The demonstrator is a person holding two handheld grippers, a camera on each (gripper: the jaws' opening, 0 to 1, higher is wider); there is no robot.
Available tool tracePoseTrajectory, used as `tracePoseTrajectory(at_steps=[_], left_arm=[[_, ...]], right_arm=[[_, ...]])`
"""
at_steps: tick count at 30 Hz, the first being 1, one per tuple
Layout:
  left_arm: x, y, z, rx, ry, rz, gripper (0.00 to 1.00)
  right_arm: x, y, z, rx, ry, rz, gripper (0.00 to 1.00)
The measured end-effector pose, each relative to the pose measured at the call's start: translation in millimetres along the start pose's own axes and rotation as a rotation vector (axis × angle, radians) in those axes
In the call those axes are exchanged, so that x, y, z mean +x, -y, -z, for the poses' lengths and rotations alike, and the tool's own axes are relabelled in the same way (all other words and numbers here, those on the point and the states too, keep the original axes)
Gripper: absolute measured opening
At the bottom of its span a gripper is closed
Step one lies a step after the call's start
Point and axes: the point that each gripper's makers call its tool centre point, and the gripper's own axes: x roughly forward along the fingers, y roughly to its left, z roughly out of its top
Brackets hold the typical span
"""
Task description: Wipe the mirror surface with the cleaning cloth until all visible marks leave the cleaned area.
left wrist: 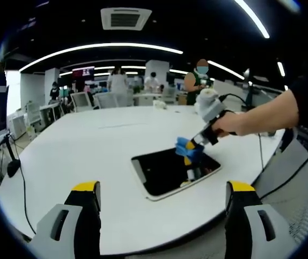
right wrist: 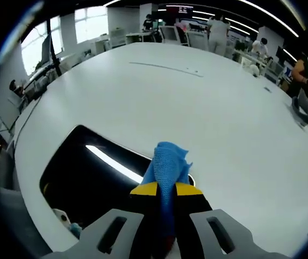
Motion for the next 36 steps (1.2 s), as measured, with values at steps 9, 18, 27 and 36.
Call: tracePoseTrajectory(at_steps=[9,18,27,36], left_arm=[[-0.1,-0.6,-0.1,-0.002,0.001,-0.004,0.97],[-0.6,1.4,-1.7,0.001,0.012,0.006,0.96],[-0.4,3.0,-2.8,0.003,0.016,0.015,0.96],[-1.7,1.3,-3.2,0.001,0.021,0.005,0.99]], right_arm=[[0.8,-6.3,-1.6,0.027,0.002,-0.009,0.05],[1.6,-14.9,-3.6,0.022,-0.007,-0.015,0.05],[2.8,-21.5,-5.8,0.006,-0.006,-0.022,0.05],[5.9,-34.9,-11.1,-0.037,-0.002,-0.039,0.05]])
